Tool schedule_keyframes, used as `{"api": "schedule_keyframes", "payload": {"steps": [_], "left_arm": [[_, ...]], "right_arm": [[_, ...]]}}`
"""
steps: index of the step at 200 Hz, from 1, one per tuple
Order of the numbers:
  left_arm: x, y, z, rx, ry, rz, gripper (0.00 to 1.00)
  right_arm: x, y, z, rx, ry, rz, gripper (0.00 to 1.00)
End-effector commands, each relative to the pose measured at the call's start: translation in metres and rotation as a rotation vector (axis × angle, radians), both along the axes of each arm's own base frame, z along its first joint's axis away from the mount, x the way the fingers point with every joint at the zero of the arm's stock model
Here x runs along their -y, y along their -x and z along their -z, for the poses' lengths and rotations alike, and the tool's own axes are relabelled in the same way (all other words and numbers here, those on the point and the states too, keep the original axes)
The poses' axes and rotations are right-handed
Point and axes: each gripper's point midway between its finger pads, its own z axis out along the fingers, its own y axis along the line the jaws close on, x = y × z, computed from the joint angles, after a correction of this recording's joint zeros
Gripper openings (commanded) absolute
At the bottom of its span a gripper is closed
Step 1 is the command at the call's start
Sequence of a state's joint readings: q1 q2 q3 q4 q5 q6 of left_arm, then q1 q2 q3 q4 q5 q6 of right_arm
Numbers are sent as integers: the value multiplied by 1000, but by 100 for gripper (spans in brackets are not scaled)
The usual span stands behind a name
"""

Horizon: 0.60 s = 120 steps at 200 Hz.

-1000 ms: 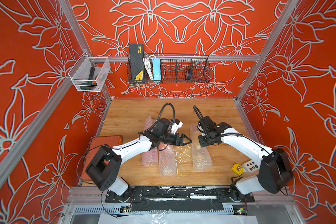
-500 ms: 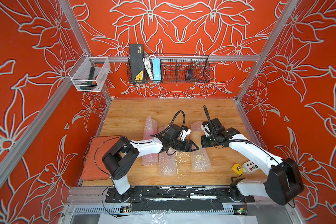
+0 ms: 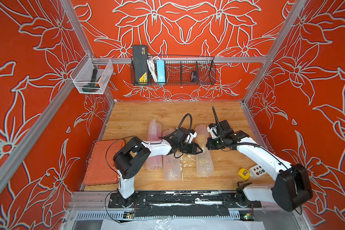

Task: Unpack wine glasses from bubble wrap
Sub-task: Unwrap the bubble wrap at the center of the board.

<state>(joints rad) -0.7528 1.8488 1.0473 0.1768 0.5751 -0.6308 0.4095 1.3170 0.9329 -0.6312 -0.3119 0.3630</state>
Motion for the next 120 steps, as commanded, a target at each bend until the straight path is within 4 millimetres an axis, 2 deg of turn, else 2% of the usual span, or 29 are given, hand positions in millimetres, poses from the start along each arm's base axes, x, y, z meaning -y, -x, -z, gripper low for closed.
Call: {"api": "schedule_keyframes", "payload": {"steps": [1, 13, 27, 120], "left_arm": [[-4, 0, 5, 3, -26, 3, 43], [-5, 1, 6, 4, -28, 1, 40], [-6, 1, 7, -2, -23, 3, 32], [-8, -1, 0, 10, 1, 20, 20]], "right_arm": [[2, 2, 3, -29, -9, -16, 2], [2, 2, 5, -37, -13, -20, 2], [2, 2, 9, -48, -8, -23, 2], [12, 7, 14, -45, 36, -15, 2]]}}
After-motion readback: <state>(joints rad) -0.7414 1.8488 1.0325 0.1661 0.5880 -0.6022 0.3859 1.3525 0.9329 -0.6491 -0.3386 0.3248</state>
